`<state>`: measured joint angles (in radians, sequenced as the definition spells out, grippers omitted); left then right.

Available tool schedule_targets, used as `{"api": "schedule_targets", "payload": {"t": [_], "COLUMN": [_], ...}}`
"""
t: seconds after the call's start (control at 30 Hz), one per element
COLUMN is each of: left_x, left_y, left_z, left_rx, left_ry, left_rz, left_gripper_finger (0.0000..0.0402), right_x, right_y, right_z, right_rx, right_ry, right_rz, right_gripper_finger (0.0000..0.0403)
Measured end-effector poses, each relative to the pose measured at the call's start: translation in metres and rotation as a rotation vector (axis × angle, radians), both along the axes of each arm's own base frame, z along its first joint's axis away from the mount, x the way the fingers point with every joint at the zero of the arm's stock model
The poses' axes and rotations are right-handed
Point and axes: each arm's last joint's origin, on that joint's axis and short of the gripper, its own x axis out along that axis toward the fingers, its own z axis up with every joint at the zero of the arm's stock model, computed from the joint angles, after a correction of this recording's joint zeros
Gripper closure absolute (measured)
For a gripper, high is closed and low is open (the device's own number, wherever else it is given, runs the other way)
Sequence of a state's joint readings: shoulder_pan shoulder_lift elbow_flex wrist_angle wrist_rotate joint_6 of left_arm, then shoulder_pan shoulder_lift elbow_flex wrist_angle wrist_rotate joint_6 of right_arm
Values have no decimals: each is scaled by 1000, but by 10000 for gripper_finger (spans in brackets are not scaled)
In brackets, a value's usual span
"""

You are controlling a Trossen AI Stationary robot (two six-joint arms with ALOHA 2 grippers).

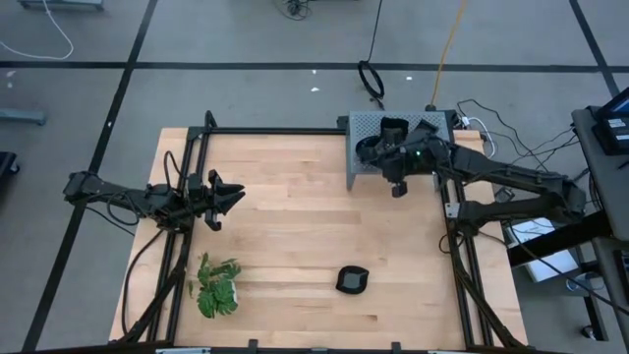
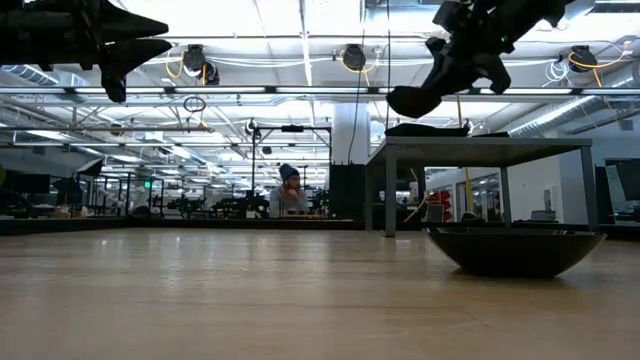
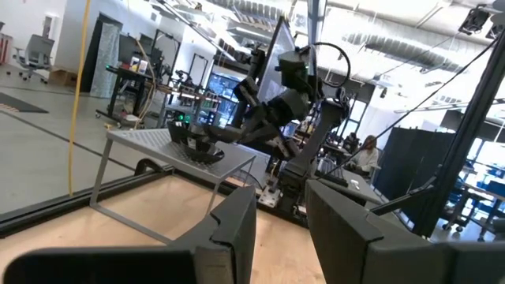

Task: Pick & Place Mini shaped plates
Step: Stack the leaf-shaped plate on the leaf-shaped plates on the shelf

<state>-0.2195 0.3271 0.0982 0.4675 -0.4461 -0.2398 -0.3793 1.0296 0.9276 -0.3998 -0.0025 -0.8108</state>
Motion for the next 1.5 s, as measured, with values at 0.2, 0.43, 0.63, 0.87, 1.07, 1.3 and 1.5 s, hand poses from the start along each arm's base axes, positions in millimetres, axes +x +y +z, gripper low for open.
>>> {"api": "schedule_targets", "payload": {"t": [0.2, 0.43, 0.63, 0.87, 1.07, 1.3, 1.5], "left_x": [0, 0, 0, 0, 0, 0, 0], "left_y": [0, 0, 0, 0, 0, 0, 0], "left_z": [0, 0, 0, 0, 0, 0, 0], "left_rx": [0, 0, 0, 0, 0, 0, 0], "left_ry": [0, 0, 0, 0, 0, 0, 0], "left_rz": [0, 0, 0, 0, 0, 0, 0], "left_gripper_finger": [286, 286, 286, 286, 286, 286, 286], "right_x": [1, 5, 6, 6, 6, 7, 2], "right_y": [-7, -13, -17, -17, -17, -5, 7], "right_z": [-3, -7, -12, -13, -12, 3, 12], "right_rx": [-13, -35, -104, -105, -96, -163, -177], "right_ry": [17, 43, 101, 113, 104, -2, -44], "right_rz": [-1, -19, -32, -25, -37, -66, -97], "right_gripper_finger": [403, 403, 403, 394, 351, 307, 301]}}
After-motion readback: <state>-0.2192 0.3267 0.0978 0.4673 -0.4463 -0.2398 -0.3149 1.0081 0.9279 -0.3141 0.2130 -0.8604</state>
